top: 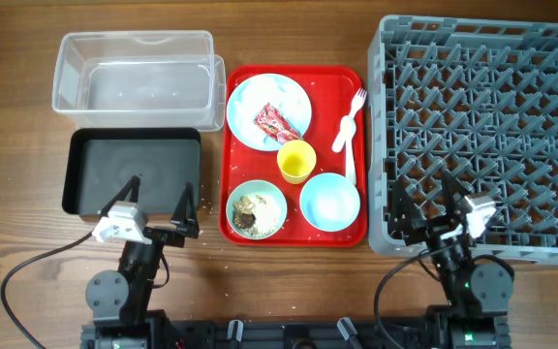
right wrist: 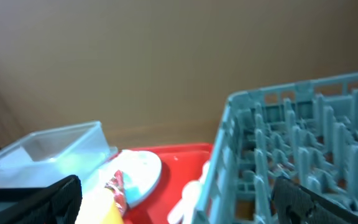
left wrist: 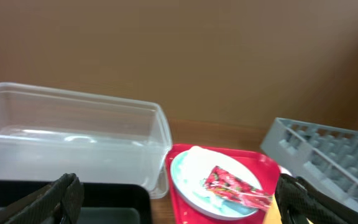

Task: Sort waste into correct bins and load items into the dishwasher rack
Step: 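Reach the left gripper to the red wrapper on the blue plate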

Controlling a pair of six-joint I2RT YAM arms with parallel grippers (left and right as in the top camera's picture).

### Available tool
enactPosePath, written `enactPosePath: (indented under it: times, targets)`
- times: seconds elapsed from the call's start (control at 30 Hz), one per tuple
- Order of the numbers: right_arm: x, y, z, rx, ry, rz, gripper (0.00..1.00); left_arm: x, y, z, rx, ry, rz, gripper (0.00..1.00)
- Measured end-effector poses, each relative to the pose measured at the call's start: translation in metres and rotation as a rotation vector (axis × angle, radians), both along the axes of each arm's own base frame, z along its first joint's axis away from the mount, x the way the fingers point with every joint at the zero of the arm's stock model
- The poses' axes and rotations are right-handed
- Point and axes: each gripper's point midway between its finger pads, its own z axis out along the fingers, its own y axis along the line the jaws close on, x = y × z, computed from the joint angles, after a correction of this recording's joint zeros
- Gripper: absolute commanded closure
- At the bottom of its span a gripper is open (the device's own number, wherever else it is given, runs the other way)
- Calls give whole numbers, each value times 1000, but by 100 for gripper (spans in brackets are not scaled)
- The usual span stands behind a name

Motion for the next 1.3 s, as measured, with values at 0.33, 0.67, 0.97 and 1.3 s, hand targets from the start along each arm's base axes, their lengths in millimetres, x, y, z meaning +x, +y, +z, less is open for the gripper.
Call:
enactPosePath:
  times: [0.33, 0.67, 0.97, 1.3]
  targets:
    - [-18, 13, 78, -57, -97, 71, 0, 18, -18, 95, 6, 83, -112, 0]
    - [-6, 14, 131, -173, 148, 90, 0, 99, -61, 132, 121, 518, -310, 0]
    - [33, 14, 106, -198, 500, 132, 0, 183, -142, 58, 289, 849, -519, 0]
    - [44, 16, 38, -170, 796, 177, 1, 225, -177, -56, 410, 971, -523, 0]
